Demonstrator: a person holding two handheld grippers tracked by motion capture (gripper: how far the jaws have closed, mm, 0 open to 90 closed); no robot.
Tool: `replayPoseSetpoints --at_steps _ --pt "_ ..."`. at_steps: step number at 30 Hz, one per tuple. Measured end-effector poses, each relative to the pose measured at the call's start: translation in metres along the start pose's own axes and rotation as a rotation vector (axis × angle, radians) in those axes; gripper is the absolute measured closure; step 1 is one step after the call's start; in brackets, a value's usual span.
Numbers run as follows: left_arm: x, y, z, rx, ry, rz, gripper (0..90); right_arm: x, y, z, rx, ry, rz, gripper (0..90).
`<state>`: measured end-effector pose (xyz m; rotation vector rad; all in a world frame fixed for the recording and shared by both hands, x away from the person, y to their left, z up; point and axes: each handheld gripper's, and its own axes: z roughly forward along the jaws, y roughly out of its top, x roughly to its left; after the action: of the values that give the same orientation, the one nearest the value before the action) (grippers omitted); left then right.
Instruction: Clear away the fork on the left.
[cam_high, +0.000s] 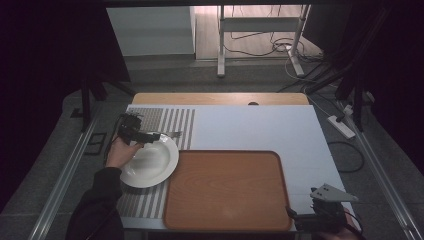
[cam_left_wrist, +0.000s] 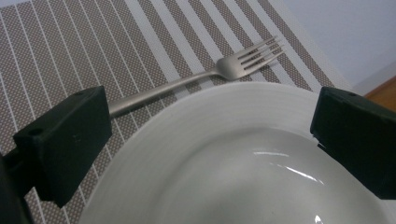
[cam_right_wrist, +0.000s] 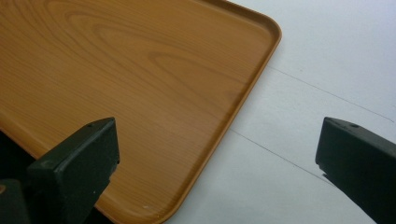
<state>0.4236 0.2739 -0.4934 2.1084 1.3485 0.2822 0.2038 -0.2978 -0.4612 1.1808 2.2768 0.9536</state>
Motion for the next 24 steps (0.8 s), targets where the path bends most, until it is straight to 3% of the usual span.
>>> replayPoseSetpoints --at_steps 10,15,19,23,24 --pt "0.015 0.014 0.012 0.01 0.008 -0.014 0.0 0.0 0.0 0.0 0.001 0.001 0.0 0.1" --pt "0.024 0.018 0.019 0.034 0.009 -0.013 4.2 0.0 0.0 0.0 0.001 0.003 -0.002 0.1" --pt "0.029 0.021 0.022 0.039 0.01 -0.012 15.1 0.0 0.0 0.0 0.0 0.004 -0.004 0.1" --pt "0.035 0.023 0.023 0.039 0.019 -0.002 36.1 0.0 0.0 0.0 0.0 0.004 -0.005 0.1" --pt "0.036 0.024 0.023 0.039 0.026 -0.009 44.8 0.0 0.0 0.0 0.0 0.005 -0.005 0.1"
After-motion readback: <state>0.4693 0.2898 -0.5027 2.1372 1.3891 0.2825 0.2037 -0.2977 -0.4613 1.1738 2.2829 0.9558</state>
